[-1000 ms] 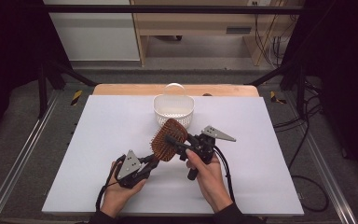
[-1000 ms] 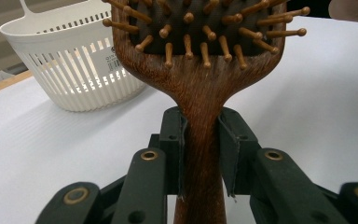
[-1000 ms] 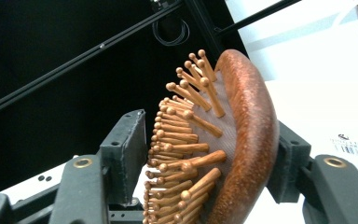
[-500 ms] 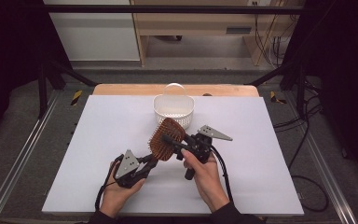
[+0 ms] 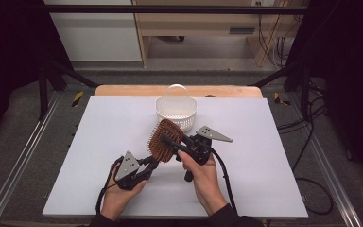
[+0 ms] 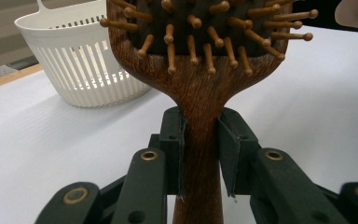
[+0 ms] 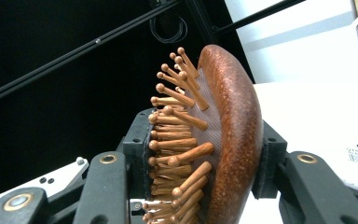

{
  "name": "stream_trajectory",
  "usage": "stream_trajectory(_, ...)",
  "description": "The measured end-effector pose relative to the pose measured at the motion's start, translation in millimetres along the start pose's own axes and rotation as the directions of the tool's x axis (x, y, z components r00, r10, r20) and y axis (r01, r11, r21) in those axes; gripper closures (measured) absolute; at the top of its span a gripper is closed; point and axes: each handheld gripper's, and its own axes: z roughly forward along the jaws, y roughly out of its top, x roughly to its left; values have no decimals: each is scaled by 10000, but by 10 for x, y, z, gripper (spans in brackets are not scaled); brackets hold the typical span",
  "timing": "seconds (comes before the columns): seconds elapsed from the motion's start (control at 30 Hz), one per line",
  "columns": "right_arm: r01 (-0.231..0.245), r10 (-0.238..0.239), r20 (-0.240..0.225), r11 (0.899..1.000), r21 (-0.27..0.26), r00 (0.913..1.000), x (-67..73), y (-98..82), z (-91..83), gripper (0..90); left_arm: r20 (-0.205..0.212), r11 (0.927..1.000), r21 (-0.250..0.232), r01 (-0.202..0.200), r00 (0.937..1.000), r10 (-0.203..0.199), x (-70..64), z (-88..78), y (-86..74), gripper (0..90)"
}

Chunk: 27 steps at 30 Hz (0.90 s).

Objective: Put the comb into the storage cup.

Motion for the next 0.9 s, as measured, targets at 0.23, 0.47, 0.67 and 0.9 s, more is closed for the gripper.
stream_trajectory(0.23,-63,61,186,9999,96,9998,34,2,32,528,-59,9995,-90,316,9995,-317,13,9,-32,712)
stream_trajectory(0.47,-132,146,451,9994,-313,9989,-6,127,-12,526,-478,9982,-468,370,9981,-392,41,-60,-10,563)
stream_trajectory(0.67,-203,283,939,9961,-855,9952,-56,344,-88,522,-1336,9911,-928,949,9853,-1069,99,-187,-37,378)
stream_trajectory(0.9,-196,355,1291,9924,-1217,9910,-114,522,-62,520,-2203,9823,-1042,1556,9595,-1754,154,-422,-197,107)
